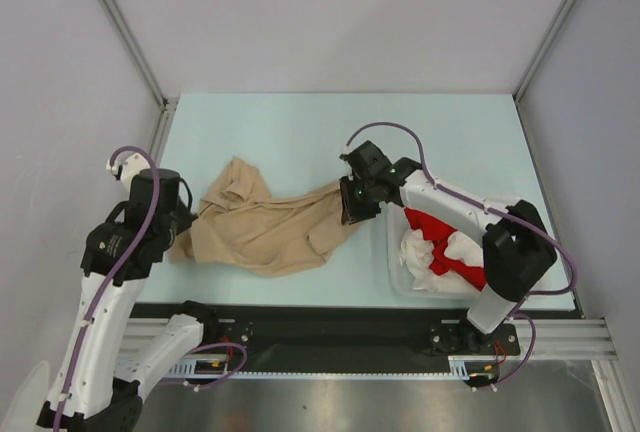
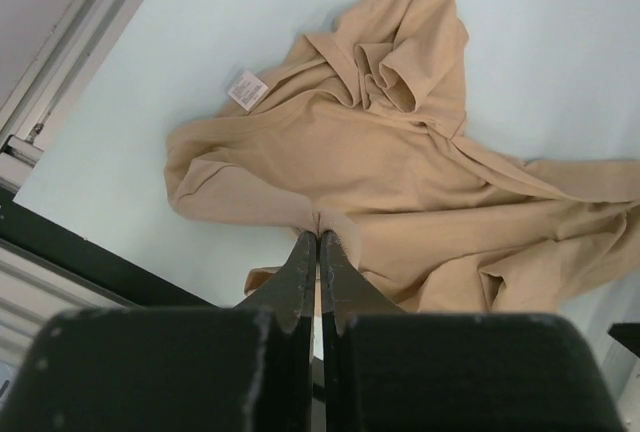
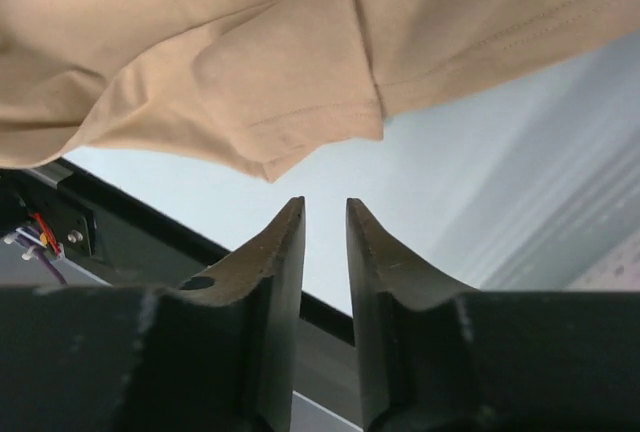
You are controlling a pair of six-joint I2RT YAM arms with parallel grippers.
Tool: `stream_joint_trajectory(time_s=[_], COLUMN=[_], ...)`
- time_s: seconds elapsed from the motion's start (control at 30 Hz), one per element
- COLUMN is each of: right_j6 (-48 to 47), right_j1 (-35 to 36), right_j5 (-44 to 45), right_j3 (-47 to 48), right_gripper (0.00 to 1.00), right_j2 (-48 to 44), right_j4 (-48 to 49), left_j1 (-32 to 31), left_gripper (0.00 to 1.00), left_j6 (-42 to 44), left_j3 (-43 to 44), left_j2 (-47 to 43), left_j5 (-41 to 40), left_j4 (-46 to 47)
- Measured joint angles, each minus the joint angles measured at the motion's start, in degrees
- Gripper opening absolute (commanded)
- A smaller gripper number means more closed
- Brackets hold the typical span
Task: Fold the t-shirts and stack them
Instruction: Flatten the tshirt out
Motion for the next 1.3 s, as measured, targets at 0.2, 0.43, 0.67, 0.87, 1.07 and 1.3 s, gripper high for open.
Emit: stream_joint_trajectory(time_s=[0.2,0.43,0.67,0.87,1.07,1.3], right_j6=[0.6,0.1,-0.2,-0.3,0.4,1.4], right_j1=[-2.0,-3.0,-3.0,-2.8,-1.9,-1.7], right_j5=[-3.5,-6.9,-7.8,-8.6,-9.2,-9.3], right_j3=[-5.5,-5.9,-5.9,-5.8,-5.8,-5.4], right_gripper=[0.38,0.38,0.35,0.30,0.26,0.00], right_j2=[5.5,10.4,12.8,13.2,13.2,13.2], right_j4=[6.4,9.8,11.0,11.1,11.1,10.8], left_j1=[0.0,0.0,0.0,0.0,0.0,0.0], left_gripper=[0.00,0.00,0.00,0.00,0.00,0.00], left_j6=[0.0,0.0,0.1,0.1,0.1,0.2], left_j3=[0.0,0.0,0.0,0.0,0.0,0.0], left_j2=[1.7,2.2,2.0,2.0,2.0,2.0], left_j5=[1.4,2.2,2.1,2.1,2.1,2.1], left_j4=[0.6,0.9,0.9,0.9,0.9,0.9])
